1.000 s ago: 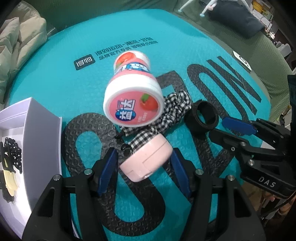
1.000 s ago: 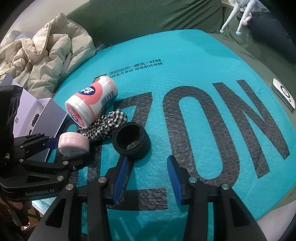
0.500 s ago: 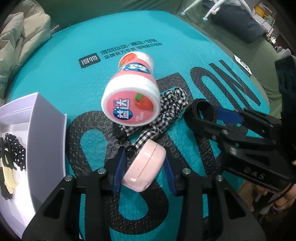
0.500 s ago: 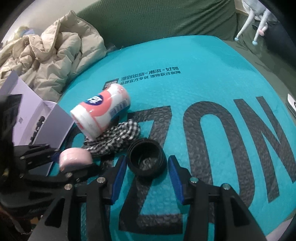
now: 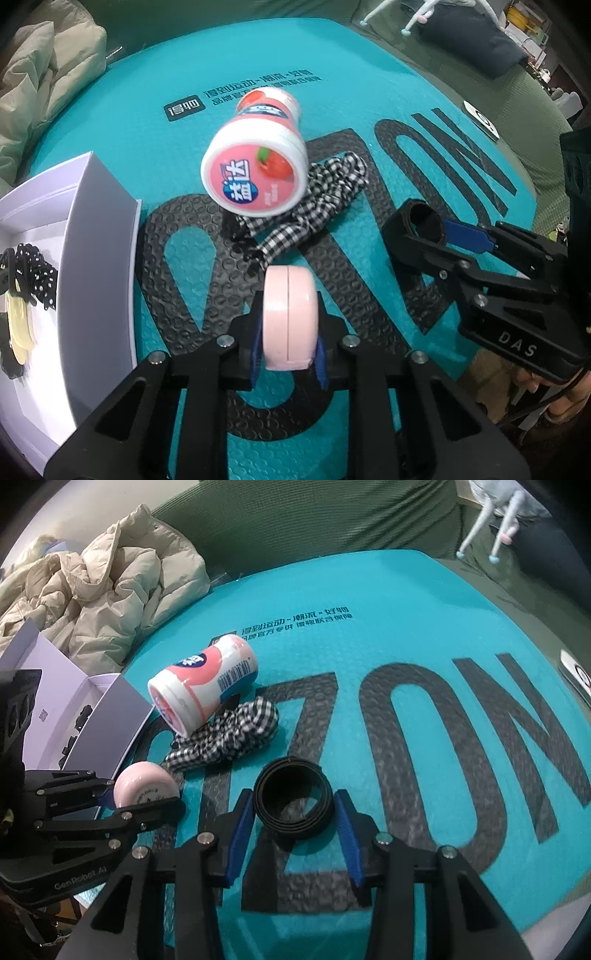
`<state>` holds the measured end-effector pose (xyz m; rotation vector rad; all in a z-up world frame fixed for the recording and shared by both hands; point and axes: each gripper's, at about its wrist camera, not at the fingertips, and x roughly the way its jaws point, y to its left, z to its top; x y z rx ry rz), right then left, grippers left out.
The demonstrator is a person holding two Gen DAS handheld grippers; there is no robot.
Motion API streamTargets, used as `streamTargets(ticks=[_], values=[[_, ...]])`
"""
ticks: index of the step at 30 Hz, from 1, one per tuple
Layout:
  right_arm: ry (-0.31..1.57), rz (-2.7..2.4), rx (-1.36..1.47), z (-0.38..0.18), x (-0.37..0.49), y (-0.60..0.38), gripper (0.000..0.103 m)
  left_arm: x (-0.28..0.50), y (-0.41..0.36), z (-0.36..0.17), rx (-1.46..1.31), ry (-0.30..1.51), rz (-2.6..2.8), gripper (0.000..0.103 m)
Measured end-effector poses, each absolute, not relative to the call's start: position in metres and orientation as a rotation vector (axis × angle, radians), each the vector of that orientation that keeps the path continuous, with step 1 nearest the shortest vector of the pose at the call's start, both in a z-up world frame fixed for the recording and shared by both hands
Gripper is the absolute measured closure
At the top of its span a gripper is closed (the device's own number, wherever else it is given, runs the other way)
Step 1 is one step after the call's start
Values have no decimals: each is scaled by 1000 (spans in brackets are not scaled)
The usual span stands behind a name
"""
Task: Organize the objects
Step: 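Grasp the pink round compact with the left tool while the right tool approaches the black elastic band, then lift the pink compact with the left tool while the right tool grasps the black elastic band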
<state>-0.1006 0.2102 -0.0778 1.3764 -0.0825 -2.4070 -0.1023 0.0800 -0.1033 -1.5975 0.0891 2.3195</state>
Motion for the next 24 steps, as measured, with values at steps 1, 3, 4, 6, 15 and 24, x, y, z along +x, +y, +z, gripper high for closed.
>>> streamTargets(ticks=[1, 3, 4, 6, 15, 24], values=[[-84, -2408, 1377, -77, -97, 211, 59, -100, 81, -103, -1598, 93, 2317, 82], [-78, -2414, 1377, -77, -89, 212, 59, -95, 82, -103, -1594, 108, 2317, 82], [-77, -2419, 1378, -76, -86, 212, 60, -94, 83, -102, -1594, 113, 2315, 82], [-82, -2425, 1379, -75, -80, 214, 60, -90, 84, -101, -1596, 125, 2308, 82], [-131, -2457, 1355, -68, -58, 230, 61, -69, 92, -92, -1561, 172, 2314, 82], [-134, -2484, 1315, -54, -43, 235, 61, -57, 92, -77, -1519, 195, 2334, 82]])
